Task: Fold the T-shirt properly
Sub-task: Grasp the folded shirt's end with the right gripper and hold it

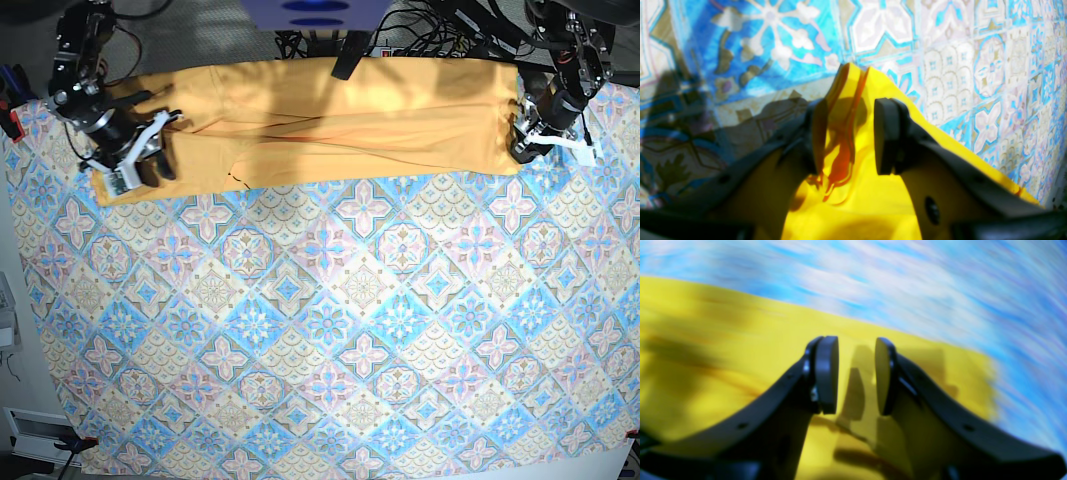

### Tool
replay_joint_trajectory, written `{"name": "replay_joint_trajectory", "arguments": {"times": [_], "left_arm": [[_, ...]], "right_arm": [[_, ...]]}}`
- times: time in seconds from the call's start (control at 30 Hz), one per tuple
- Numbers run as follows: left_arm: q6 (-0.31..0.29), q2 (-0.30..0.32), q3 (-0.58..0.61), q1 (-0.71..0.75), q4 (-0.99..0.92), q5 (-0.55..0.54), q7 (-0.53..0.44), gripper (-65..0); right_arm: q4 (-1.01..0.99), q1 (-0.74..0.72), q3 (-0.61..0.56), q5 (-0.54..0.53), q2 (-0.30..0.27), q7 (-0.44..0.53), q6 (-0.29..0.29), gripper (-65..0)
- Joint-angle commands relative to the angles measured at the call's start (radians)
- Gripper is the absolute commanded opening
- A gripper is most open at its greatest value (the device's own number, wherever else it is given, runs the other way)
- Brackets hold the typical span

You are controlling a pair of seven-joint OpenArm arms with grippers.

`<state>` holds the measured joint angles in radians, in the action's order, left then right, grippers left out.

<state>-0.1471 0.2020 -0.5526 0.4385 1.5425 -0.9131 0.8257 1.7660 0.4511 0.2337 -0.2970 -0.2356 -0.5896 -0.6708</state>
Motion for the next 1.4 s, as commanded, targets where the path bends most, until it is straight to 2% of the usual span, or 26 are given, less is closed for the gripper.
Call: {"name": "replay_joint_trajectory", "arguments": {"times": [0.0,0.13,0.27,0.33,0.57,0.63,0.77,0.87,0.93,1.07,1.17,1.37], "left_arm": [[-0.007,0.015,-0.008,0.006,0.014,-0.011,-0.010,-41.4],[-0.007,0.015,-0.005,0.007,0.014,-0.008,0.002,-41.3],[-0.006,0.020,-0.010,-0.002,0.014,-0.013,0.111,-41.2],[-0.006,0.026,-0.011,0.001,0.014,-0.008,0.136,-41.5],[-0.006,0.064,-0.005,0.007,0.013,-0.005,0.139,-41.2],[-0.006,0.092,-0.005,0.013,0.013,-0.005,0.165,-41.2],[-0.006,0.100,-0.005,0.012,0.013,-0.005,0.215,-41.2],[-0.004,0.101,-0.005,0.013,0.013,-0.004,0.217,-41.1],[-0.004,0.103,-0.004,0.018,0.013,-0.004,0.218,-39.0],[-0.007,0.118,-0.004,0.012,0.013,-0.004,0.300,-28.6],[-0.009,0.123,-0.004,0.012,0.013,-0.005,0.306,-22.1],[-0.009,0.116,-0.002,-0.010,0.013,0.039,0.309,-21.3]], "right_arm": [[0.013,0.007,-0.026,-0.012,-0.017,0.010,0.006,-49.3],[0.007,0.004,-0.136,-0.011,-0.017,0.010,0.006,-54.2],[0.005,0.001,-0.182,-0.011,-0.017,0.012,0.009,-55.1],[-0.001,-0.019,-0.198,-0.011,-0.015,0.010,0.010,-55.1],[-0.036,-0.045,-0.205,-0.011,-0.015,0.012,0.010,-55.2],[-0.036,-0.045,-0.205,-0.011,-0.015,0.012,0.010,-55.2],[-0.038,-0.047,-0.205,-0.011,-0.015,0.013,0.010,-55.2],[-0.041,-0.047,-0.205,-0.011,-0.014,0.013,0.010,-55.2],[-0.042,-0.047,-0.205,-0.011,-0.014,0.013,0.010,-55.2],[-0.042,-0.047,-0.205,-0.011,-0.014,0.013,0.010,-55.2],[-0.042,-0.047,-0.205,-0.011,-0.014,0.013,0.010,-55.2],[-0.042,-0.047,-0.205,-0.011,-0.012,0.015,0.010,-55.2]]}}
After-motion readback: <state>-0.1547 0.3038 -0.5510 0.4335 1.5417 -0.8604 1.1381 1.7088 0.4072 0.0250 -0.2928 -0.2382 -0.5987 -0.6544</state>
